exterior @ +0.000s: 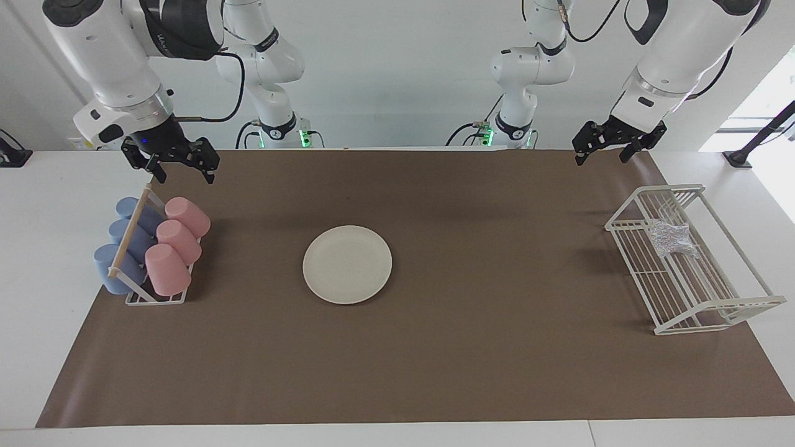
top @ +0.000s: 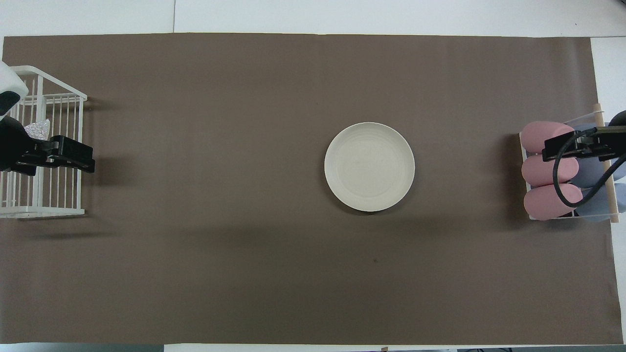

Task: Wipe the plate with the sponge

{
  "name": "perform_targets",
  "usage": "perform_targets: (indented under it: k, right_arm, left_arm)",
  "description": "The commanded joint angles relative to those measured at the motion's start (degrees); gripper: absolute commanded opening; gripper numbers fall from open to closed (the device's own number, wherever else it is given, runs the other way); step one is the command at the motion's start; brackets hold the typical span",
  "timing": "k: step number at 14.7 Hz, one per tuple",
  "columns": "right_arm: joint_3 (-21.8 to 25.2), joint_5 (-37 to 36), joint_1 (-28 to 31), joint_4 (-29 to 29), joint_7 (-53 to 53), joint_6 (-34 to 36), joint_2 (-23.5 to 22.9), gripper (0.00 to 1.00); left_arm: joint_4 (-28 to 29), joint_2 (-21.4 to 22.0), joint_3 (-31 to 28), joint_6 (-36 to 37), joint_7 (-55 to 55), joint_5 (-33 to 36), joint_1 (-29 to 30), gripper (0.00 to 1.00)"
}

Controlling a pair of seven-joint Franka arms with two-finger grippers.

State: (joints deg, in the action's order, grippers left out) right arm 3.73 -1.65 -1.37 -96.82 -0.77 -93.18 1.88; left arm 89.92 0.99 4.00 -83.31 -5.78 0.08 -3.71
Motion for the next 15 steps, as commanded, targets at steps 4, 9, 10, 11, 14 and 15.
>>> perform_targets:
  k: [4, 9, 10, 11, 14, 15]
  right_arm:
    - [-0.3, -0.7, 0.0, 0.0, 1.4, 0.2, 0.6, 1.0]
    - [-0.3, -0.7, 0.0, 0.0, 1.4, 0.3, 0.6, 1.0]
    - [-0.3, -0.7, 0.0, 0.0, 1.4, 0.3, 0.6, 1.0]
    - [-0.3, -0.7, 0.0, 0.0, 1.4, 0.2, 0.6, 1.0]
    - [-0.3, -0.7, 0.0, 0.0, 1.4, 0.3, 0.6, 1.0]
    - [-0.3, -0.7, 0.0, 0.0, 1.4, 0.3, 0.6, 1.0]
  left_arm:
    - [2.1, 1.5, -0.1, -2.0, -0.5, 0.6, 0.0, 1.0]
    - [2.8, 1.7, -0.1, -2.0, -0.6, 0.5, 0.7, 1.0]
    - [3.2, 1.9, -0.1, -2.3, -0.7, 0.6, 0.5, 1.0]
    - [3.6, 2.0, -0.1, -3.4, -2.6, 0.7, 0.4, 1.0]
    - [4.7, 1.1, 0.2, -4.5, -6.4, 3.4, -0.1, 1.0]
    - [4.8, -0.2, 0.4, -4.8, -6.4, 7.2, -0.4, 1.0]
